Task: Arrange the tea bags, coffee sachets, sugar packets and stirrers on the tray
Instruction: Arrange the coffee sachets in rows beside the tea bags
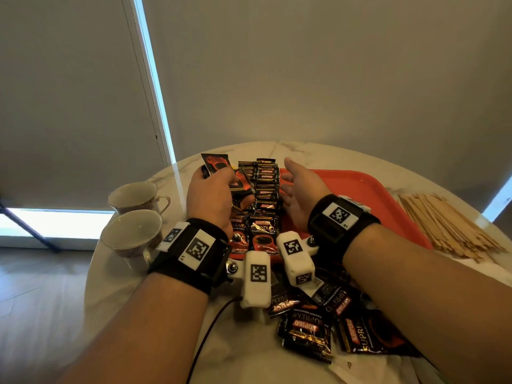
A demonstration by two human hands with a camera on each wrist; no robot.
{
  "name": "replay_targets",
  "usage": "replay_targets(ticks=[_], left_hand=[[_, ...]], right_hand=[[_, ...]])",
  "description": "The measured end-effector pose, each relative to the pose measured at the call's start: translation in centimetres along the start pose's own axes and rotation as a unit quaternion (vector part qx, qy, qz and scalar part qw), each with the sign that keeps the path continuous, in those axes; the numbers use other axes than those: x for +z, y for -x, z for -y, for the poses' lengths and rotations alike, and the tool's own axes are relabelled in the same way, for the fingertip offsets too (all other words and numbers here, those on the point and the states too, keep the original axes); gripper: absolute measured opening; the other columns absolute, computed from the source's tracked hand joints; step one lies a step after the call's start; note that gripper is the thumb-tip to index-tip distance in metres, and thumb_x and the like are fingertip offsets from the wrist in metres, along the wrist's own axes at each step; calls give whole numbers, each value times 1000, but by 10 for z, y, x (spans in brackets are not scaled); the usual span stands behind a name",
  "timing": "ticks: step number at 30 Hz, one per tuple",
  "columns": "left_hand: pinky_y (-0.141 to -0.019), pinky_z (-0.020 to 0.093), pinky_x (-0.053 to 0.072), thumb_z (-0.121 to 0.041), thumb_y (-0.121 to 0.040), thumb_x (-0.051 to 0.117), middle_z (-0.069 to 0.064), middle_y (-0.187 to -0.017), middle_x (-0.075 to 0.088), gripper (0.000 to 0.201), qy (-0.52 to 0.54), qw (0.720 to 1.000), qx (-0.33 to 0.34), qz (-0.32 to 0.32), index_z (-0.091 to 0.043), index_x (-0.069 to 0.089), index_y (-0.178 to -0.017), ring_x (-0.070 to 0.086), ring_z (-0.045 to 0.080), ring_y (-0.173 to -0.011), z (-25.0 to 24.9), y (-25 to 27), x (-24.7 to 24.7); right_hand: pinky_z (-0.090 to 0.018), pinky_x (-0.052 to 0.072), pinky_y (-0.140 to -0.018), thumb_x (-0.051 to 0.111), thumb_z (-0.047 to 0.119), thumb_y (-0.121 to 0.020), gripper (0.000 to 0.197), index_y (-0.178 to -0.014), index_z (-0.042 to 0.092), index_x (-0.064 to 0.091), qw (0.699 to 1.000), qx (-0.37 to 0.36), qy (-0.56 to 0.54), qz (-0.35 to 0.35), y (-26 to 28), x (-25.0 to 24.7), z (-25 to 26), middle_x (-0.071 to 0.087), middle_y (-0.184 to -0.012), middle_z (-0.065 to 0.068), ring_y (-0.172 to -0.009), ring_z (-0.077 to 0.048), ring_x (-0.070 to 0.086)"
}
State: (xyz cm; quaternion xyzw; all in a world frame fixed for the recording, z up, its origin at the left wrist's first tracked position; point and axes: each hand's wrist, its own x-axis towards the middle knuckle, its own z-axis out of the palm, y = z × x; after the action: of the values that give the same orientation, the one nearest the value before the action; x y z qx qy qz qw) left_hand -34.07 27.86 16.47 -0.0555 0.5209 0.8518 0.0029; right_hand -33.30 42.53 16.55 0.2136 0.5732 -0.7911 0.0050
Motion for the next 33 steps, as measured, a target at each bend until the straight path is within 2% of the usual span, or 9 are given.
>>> replay_targets(ticks=[3,5,7,9,13,17,22,27,33], left_hand=[[-79,50,63,2,-91,56,11,-97,69,20,-1,1000,9,0,-15,60,-100,74,31,-85,-2,1,-1],[-79,50,63,3,-91,55,10,-95,69,20,-3,1000,8,0,-15,60,-99,73,30,-83,-4,1,-2],[-77,48,64,2,-91,55,11,-96,69,21,-2,1000,5,-1,-15,60,-101,74,31,-86,-5,0,-3],[-77,47,64,2,-91,56,11,-98,70,22,1,1000,4,1,-15,61,-104,74,32,-88,-5,0,-2],[-77,47,65,1,-91,57,10,-99,70,20,-2,1000,0,3,-15,61,-102,73,29,-86,-3,2,-1],[-73,43,65,2,-90,57,10,-97,70,20,-9,1000,-4,1,-15,60,-101,74,26,-82,-2,3,0],[-69,40,65,1,-90,57,11,-99,70,19,-12,1000,-5,11,-14,60,-102,73,28,-83,0,5,1],[-65,39,65,5,-91,59,14,-104,70,24,-13,999,-10,28,-13,60,-107,74,30,-88,3,4,0],[-61,34,63,13,-87,70,17,-105,74,36,-46,989,-18,139,-12,62,-111,76,29,-80,7,12,3]], right_hand=[[-34,49,-78,47,44,-106,32,-115,16,58,1000,-6,12,-10,9,1,2,67,-102,-8,-89,-19,63],[-40,43,-100,49,47,-104,55,-147,12,43,1000,-10,5,-8,14,-3,0,56,-138,-13,-123,-28,56],[-42,37,-110,50,47,-103,65,-156,13,32,1000,-13,0,-11,17,-5,-5,41,-155,-12,-144,-30,40],[-40,41,-106,50,47,-103,60,-151,11,39,1000,-11,-2,-9,19,-7,-11,49,-148,-13,-139,-29,45],[-30,47,-67,48,42,-106,26,-104,17,57,1000,-14,8,-3,26,-9,-15,64,-87,-2,-83,-16,62],[-32,47,-73,52,44,-103,57,-149,11,41,999,-22,-25,9,32,-12,-18,61,-112,1,-88,-17,59],[-36,50,-83,52,46,-102,46,-135,14,51,999,-16,-34,34,37,-14,-23,68,-115,-10,-110,-23,64],[-46,34,-117,56,49,-99,66,-151,12,40,999,-20,-34,17,38,-19,-24,41,-157,-17,-144,-31,40],[-37,53,-90,66,37,-96,36,-120,10,68,988,-129,72,34,37,-20,-4,72,-116,-7,-110,-22,67]])
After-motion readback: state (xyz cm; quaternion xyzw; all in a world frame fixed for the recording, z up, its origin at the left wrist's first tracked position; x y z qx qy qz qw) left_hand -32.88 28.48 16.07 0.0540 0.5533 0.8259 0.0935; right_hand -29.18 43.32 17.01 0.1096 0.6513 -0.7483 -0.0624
